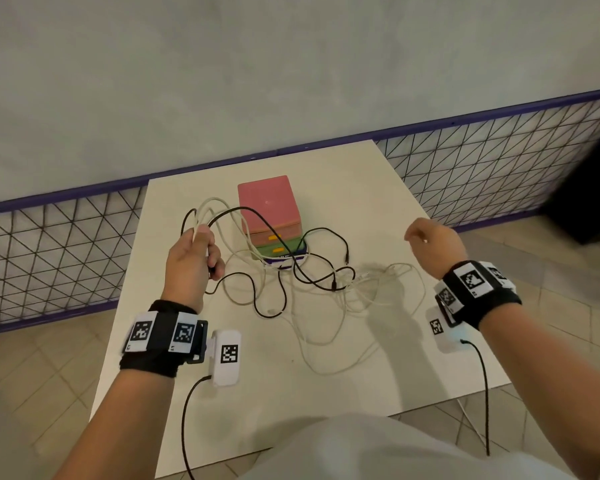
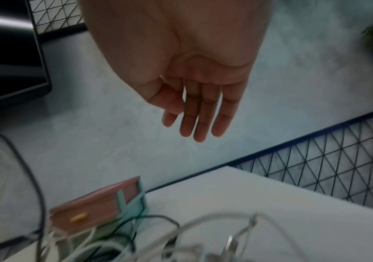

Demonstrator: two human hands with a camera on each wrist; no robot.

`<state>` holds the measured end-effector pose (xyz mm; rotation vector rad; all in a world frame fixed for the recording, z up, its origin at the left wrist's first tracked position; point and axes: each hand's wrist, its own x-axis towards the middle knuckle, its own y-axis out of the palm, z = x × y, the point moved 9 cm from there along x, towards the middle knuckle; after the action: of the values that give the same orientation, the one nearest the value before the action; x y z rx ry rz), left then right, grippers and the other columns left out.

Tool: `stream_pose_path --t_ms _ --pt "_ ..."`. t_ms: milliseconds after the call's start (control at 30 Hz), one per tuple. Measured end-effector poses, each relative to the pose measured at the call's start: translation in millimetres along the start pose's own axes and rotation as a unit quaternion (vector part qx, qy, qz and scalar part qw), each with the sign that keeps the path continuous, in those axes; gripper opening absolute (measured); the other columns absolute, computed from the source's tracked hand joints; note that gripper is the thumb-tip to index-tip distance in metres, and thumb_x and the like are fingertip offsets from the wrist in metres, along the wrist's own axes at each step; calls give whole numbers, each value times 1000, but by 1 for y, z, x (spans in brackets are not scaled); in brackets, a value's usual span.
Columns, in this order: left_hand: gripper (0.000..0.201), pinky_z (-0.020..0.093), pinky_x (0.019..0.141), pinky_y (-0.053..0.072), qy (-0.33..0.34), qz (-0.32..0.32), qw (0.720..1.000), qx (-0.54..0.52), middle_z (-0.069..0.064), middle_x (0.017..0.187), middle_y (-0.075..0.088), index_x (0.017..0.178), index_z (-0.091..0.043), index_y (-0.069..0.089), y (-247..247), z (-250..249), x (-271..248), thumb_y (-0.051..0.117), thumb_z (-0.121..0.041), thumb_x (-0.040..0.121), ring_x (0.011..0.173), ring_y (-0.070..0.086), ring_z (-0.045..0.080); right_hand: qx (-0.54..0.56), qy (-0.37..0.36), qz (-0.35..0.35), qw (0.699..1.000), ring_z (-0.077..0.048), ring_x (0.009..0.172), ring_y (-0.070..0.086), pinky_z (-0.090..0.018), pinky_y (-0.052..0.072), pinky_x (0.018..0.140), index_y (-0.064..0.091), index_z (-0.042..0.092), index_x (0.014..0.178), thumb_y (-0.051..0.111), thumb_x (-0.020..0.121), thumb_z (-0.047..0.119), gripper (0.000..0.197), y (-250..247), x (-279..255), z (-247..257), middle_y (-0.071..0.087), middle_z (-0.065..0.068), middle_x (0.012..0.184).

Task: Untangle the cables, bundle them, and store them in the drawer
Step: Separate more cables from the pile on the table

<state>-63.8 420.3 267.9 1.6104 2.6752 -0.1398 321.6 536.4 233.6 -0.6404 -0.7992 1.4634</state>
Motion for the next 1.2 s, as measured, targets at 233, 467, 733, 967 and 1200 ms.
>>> stream_pose_path --t_ms 233,467,733,967,1200 --pt "29 16 40 31 -6 15 1000 -5 -9 44 38 74 -16 42 9 1 -2 37 -24 102 37 40 11 -242 -11 409 880 -33 136 32 -38 26 113 47 18 136 19 91 50 62 172 -82 -54 28 -8 154" --pt "30 17 41 32 -10 30 999 -10 -9 43 39 74 -15 42 14 5 -5 38 -25 102 37 40 10 -59 2 207 977 -33 100 56 -27 38 82 59 7 92 48 90 9 12 134 -53 -57 55 -16 113" --pt "31 21 43 31 -16 44 999 16 -10 44 38 74 -14 43 25 10 -12 38 -25 102 38 40 11 -158 97 187 965 -35 103 57 -34 46 83 47 5 124 42 89 1 35 135 -59 -96 39 -14 132" --pt "31 17 40 31 -15 56 998 31 -10 43 38 73 -15 42 34 15 -20 38 -25 102 37 40 10 -205 142 204 947 -32 104 59 -33 46 80 42 6 118 46 88 8 30 119 -55 -101 58 -16 115" --pt "31 19 41 31 -21 78 996 22 -9 44 38 75 -13 43 43 19 -23 38 -25 102 38 39 11 -48 235 231 943 -27 79 61 -31 50 67 55 8 92 68 77 13 21 119 -63 -102 61 -11 91"
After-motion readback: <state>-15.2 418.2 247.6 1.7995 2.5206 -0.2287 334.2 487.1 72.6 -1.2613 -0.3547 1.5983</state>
